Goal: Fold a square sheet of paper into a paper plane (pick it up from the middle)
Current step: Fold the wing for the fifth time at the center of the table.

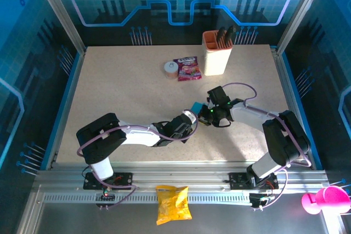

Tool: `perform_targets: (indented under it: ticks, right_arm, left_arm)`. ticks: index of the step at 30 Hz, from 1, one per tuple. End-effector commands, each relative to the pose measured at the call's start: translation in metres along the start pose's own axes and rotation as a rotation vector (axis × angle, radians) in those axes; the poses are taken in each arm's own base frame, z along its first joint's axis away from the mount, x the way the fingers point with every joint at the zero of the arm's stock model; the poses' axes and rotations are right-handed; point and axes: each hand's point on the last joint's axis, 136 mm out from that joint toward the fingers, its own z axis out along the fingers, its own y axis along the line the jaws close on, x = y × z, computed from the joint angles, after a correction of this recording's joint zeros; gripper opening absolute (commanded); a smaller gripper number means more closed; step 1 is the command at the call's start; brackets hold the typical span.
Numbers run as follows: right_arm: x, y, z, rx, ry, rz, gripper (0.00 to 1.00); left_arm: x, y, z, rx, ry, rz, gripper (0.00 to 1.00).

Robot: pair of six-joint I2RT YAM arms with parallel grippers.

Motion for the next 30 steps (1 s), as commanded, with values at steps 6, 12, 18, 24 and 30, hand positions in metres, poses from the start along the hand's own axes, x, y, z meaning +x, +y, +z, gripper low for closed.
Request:
perform_targets:
  ticks: [6, 12, 18, 24, 30]
  right_arm:
    - [-0.002, 0.021, -0.024, -0.038, -0.024, -0.047, 0.25]
    - [-0.028, 0.034, -0.069, -0.051, -0.118, -0.123, 0.28]
    - [-0.041, 0.057, -0.059, -0.089, -0.005, -0.253, 0.20]
    - [-0.039, 0.058, -0.018, -0.089, 0.125, -0.303, 0.03]
    - [-0.032, 0.044, 0.014, -0.059, 0.210, -0.314, 0.00]
  left_arm:
    - [-0.002, -0.016, -0.006, 0.161, 0.022, -0.049, 0.00]
    - [0.000, -0.014, -0.012, 0.254, 0.036, -0.140, 0.00]
    - [0.002, -0.019, -0.013, 0.307, 0.061, -0.161, 0.00]
    - [0.009, -0.022, -0.008, 0.317, 0.085, -0.172, 0.00]
    - [0.011, -0.021, -0.006, 0.313, 0.090, -0.177, 0.00]
